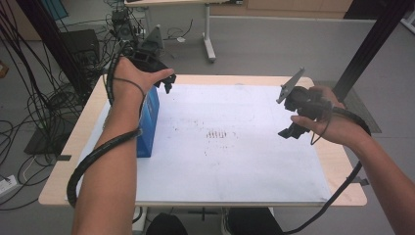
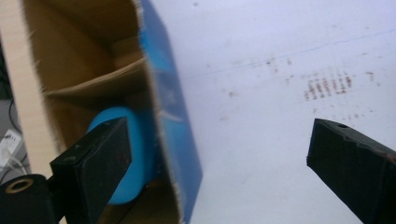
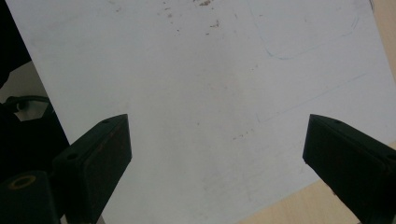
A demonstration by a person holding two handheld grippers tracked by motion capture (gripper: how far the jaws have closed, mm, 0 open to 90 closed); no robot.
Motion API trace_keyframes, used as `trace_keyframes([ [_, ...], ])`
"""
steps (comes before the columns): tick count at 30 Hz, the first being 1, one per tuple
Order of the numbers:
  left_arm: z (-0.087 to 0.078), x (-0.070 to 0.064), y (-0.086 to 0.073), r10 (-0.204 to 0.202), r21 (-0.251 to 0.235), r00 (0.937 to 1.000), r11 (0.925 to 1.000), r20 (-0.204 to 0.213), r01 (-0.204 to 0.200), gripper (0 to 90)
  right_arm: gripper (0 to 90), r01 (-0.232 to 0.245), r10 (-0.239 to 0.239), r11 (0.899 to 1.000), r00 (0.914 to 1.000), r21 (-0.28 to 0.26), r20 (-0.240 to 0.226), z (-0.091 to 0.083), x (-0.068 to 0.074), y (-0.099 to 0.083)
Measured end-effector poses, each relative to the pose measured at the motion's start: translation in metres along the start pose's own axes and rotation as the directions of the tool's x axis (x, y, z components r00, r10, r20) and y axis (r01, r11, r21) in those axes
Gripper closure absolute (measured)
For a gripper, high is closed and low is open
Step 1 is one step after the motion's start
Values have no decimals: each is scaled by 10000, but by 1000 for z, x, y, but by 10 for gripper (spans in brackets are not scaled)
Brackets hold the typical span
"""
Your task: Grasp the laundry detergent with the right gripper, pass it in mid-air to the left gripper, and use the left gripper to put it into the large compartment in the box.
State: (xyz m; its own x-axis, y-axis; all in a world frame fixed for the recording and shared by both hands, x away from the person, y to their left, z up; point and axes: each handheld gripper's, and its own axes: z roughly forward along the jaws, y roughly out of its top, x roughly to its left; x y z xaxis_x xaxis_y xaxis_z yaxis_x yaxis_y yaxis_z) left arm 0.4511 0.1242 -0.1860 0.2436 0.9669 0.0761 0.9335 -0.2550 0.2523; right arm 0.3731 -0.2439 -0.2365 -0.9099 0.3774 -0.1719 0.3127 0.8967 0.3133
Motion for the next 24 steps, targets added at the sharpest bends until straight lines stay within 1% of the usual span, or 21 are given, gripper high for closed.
trace_keyframes([
  [2,6,-12,5,253,44,9996,9997,83,-254,50,80,16,-16,10000,10000,-17,-35,1,-1,0],
  [3,7,-13,6,271,55,9996,9996,123,-271,41,80,18,-18,10000,10000,-4,-63,2,-1,-1],
  [5,12,-21,10,494,106,9986,9987,212,-496,38,80,-2,1,10000,9999,-49,-110,3,-2,-2],
  [8,17,-30,16,630,136,9976,9979,285,-634,32,80,-31,30,10000,9999,-74,-148,3,-3,-4],
  [10,19,-34,19,688,130,9973,9975,272,-692,28,80,-35,35,10000,9999,-30,-151,4,-6,-5],
  [12,21,-37,22,744,134,9965,9971,384,-750,23,80,-47,47,10000,9999,25,-155,5,-7,-5],
  [15,23,-44,27,801,78,9963,9967,306,-804,10,80,-12,13,10000,9999,34,-162,6,-8,-4],
  [18,25,-50,32,937,74,9949,9955,381,-941,3,80,27,-26,10000,9998,34,-212,8,-8,-2],
  [24,28,-56,38,1135,99,9930,9934,331,-1139,3,80,96,-94,9999,9995,60,-309,12,-8,-2],
])
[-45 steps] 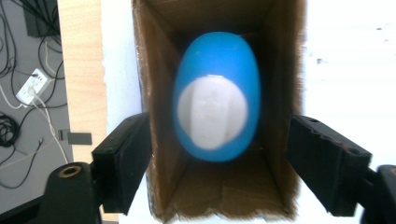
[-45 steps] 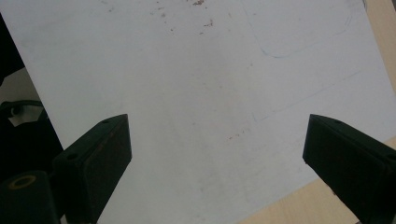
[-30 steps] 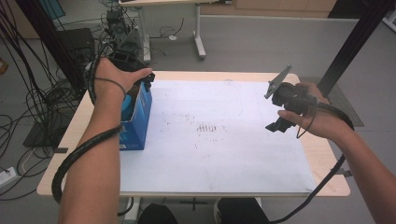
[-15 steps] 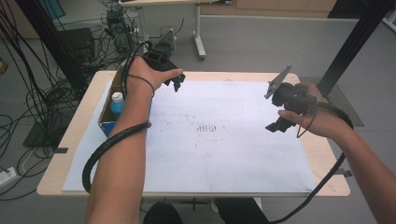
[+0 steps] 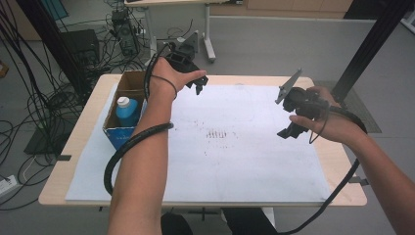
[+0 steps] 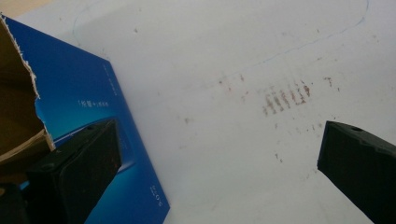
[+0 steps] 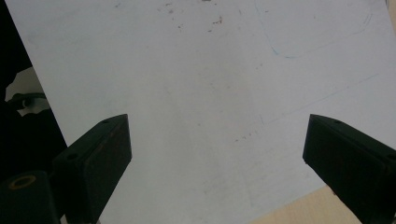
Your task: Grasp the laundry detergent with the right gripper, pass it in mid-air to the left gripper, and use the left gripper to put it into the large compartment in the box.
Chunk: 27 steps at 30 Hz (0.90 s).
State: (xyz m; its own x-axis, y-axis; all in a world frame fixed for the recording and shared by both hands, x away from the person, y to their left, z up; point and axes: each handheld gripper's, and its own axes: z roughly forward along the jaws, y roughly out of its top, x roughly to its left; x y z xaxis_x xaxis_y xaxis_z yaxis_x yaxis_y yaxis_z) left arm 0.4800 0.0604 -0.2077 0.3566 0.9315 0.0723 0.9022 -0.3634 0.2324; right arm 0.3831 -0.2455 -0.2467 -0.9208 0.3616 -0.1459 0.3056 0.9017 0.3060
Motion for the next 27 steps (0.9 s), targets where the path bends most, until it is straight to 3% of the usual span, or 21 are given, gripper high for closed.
trace_keyframes([
  [27,-1,-8,2,356,-147,9992,9993,180,-354,3,81,53,-53,9999,10000,118,12,0,1,4],
])
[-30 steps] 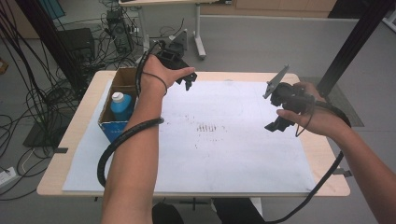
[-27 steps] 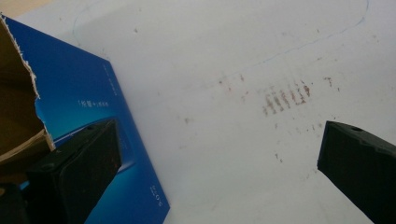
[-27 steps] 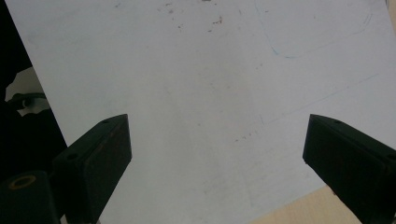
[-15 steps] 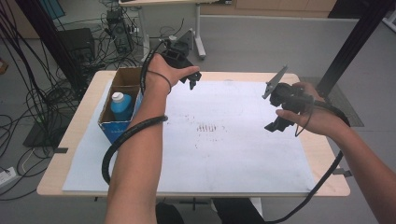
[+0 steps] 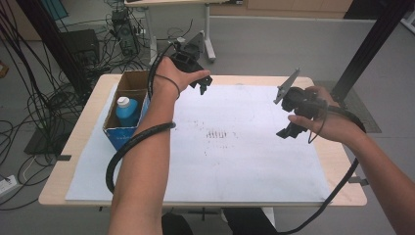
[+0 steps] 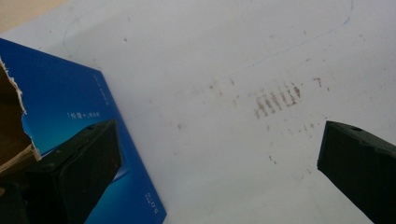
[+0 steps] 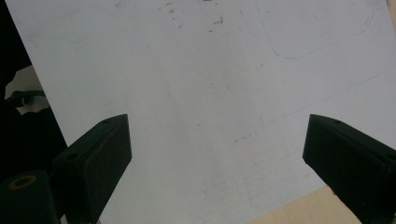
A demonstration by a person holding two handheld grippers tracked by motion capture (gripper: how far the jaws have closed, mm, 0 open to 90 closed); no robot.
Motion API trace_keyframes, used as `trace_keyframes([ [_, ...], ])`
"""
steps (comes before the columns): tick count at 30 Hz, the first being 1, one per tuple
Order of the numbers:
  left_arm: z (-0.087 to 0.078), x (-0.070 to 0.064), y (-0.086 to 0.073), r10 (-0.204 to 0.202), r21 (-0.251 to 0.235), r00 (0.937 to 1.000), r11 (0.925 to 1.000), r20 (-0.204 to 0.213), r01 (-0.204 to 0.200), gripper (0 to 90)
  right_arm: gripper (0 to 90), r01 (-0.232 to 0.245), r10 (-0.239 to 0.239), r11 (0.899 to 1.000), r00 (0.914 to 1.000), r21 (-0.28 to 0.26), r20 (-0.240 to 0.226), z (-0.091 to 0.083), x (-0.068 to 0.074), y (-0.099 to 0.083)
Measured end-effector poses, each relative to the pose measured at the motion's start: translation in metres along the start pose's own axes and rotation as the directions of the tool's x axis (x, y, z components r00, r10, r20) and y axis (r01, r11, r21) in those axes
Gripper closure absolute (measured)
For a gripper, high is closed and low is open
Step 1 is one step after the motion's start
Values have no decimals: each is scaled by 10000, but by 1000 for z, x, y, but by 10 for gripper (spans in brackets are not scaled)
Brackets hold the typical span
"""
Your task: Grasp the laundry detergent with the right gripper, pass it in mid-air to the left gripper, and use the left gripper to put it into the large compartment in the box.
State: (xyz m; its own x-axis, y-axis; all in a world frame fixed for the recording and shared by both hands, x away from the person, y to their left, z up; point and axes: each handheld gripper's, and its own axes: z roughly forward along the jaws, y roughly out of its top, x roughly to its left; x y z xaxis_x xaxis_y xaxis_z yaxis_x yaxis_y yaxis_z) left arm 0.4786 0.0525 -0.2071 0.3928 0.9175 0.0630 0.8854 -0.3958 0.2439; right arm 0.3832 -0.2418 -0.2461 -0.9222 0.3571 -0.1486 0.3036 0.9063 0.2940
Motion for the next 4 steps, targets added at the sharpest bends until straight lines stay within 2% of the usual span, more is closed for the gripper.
trace_keyframes([
  [4,0,1,-1,-50,-42,10000,10000,0,50,3,80,5,-5,10000,10000,55,12,1,1,0],
])
